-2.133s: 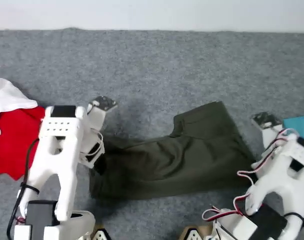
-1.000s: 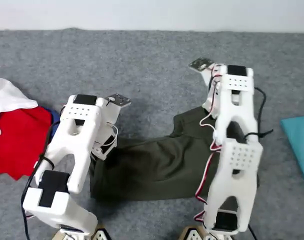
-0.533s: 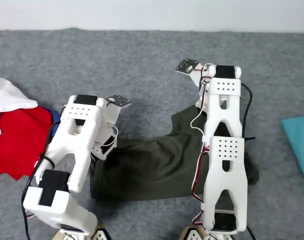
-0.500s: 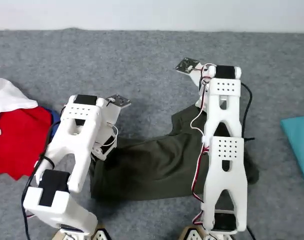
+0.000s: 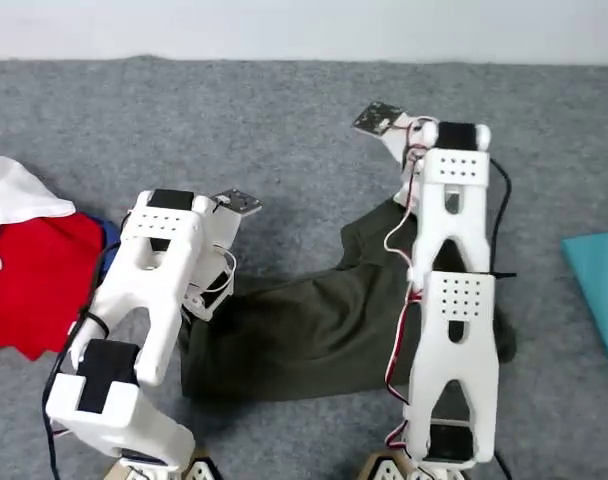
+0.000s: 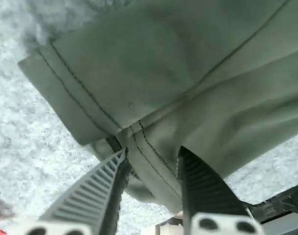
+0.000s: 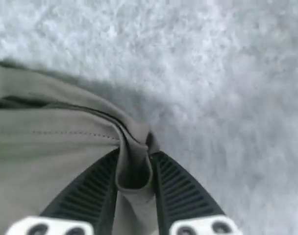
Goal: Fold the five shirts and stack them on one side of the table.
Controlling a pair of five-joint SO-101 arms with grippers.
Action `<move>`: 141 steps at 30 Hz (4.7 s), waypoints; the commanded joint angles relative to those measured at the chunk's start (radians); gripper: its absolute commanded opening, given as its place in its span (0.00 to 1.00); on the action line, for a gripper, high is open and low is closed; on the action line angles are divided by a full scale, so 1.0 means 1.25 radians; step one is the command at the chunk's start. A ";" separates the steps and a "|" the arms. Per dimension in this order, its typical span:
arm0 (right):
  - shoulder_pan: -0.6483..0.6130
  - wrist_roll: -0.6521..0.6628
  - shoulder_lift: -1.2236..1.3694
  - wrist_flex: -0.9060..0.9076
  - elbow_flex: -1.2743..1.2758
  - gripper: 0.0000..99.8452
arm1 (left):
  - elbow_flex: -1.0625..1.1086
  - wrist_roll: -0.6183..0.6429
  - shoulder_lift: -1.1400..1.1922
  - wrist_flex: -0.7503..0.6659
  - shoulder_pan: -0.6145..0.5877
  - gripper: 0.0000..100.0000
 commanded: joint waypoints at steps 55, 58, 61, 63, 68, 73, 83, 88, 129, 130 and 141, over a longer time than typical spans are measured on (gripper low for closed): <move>0.105 0.218 -1.227 0.030 1.364 0.42 | -0.089 0.006 -0.136 0.058 -0.145 0.16; 0.105 0.218 -1.229 0.029 1.378 0.42 | -0.112 0.007 -0.142 0.108 -0.134 0.16; 0.109 0.218 -1.229 0.028 1.386 0.42 | -0.073 0.010 -0.140 0.117 -0.134 0.16; 0.109 0.217 -1.229 0.028 1.385 0.42 | -0.018 0.009 -0.120 0.115 -0.133 0.19; 0.110 0.217 -1.229 0.028 1.385 0.42 | 0.025 0.010 0.043 0.114 -0.142 0.25; 0.111 0.217 -1.229 0.028 1.385 0.42 | -0.088 0.014 0.207 0.114 -0.144 0.25; 0.159 0.218 -1.228 0.028 1.386 0.42 | -0.215 0.012 0.373 0.114 -0.060 0.05; 0.215 0.218 -1.228 0.026 1.386 0.42 | -0.219 0.011 0.399 0.106 0.059 0.01; 0.796 0.435 -1.228 -0.141 1.458 0.42 | -0.424 0.142 0.091 0.120 0.544 0.07; 0.811 0.439 -1.228 -0.155 1.468 0.42 | -0.460 0.155 0.107 0.120 0.549 0.08; 0.884 0.484 -1.228 -0.199 1.532 0.42 | -0.796 0.187 0.336 0.120 0.719 0.08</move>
